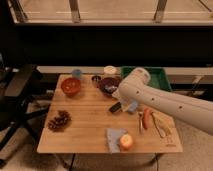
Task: Place eraser in red bowl
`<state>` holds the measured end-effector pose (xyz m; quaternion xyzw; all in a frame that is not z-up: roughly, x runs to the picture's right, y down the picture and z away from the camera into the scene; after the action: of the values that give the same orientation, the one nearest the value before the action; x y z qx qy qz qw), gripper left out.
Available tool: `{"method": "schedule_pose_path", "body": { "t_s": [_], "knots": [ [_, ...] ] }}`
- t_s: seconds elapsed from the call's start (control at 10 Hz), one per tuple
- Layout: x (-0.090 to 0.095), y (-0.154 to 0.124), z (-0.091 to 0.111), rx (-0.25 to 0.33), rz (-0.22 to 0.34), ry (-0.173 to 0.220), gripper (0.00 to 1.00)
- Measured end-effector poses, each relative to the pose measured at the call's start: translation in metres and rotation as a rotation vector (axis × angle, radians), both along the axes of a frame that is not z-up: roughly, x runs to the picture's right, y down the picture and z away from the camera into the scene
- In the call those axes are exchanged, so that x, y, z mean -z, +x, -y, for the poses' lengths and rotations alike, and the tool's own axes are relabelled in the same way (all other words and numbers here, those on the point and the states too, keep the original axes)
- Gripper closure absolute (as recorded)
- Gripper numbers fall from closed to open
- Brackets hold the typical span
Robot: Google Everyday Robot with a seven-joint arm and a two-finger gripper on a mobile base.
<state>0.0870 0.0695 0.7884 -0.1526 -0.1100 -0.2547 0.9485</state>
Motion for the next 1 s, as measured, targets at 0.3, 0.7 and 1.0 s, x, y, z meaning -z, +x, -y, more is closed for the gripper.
{"method": "schedule_pose_path", "body": {
  "t_s": [0.3,0.7,1.0],
  "knots": [
    [-0.036,-0.004,0.000,-0.024,0.025,-0.030,0.35],
    [-0.078,0.012,-0.012,-0.132,0.038,-0.112,0.35],
    [-0.100,0.019,-0.021,-0.188,0.051,-0.165,0.35]
  ]
}}
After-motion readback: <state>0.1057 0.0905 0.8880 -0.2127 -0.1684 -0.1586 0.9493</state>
